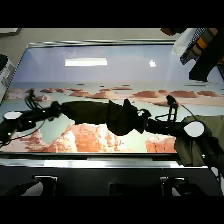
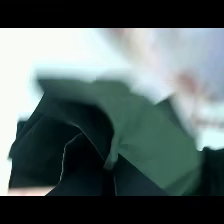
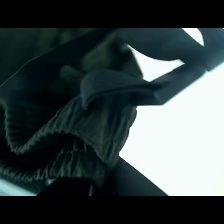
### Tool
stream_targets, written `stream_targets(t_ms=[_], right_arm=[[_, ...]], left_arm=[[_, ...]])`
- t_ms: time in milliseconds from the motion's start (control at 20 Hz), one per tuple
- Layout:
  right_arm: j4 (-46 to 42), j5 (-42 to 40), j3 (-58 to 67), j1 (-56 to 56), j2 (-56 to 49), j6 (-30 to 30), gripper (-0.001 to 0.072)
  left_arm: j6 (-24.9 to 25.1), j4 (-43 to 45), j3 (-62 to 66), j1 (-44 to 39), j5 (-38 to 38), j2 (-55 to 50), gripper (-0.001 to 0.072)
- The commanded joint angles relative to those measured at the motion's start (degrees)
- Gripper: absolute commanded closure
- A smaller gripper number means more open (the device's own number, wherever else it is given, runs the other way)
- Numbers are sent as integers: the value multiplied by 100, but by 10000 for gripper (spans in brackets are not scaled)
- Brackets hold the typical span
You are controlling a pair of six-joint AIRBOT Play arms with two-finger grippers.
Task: Fold the clothes and pants, and hang the long-sleeved shirts on hangers.
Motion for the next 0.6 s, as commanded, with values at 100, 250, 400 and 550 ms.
stream_targets(t_ms=[100, 250, 400, 550], right_arm=[[-1091, 262, 1305, -2, 212, 1250, 643], [-1172, 555, 1906, -2, 258, 1185, 642], [-1191, 903, 2286, -2, 400, 1309, 643], [-866, 1541, 2535, -2, 643, 1464, 642]], left_arm=[[-144, -39, 874, 990, -271, 1185, 696], [-317, -26, 1047, 1309, -437, 1709, 696], [-540, 24, 1049, 1657, -439, 2317, 696], [-942, 348, 1049, 2006, -431, 2879, 696]])
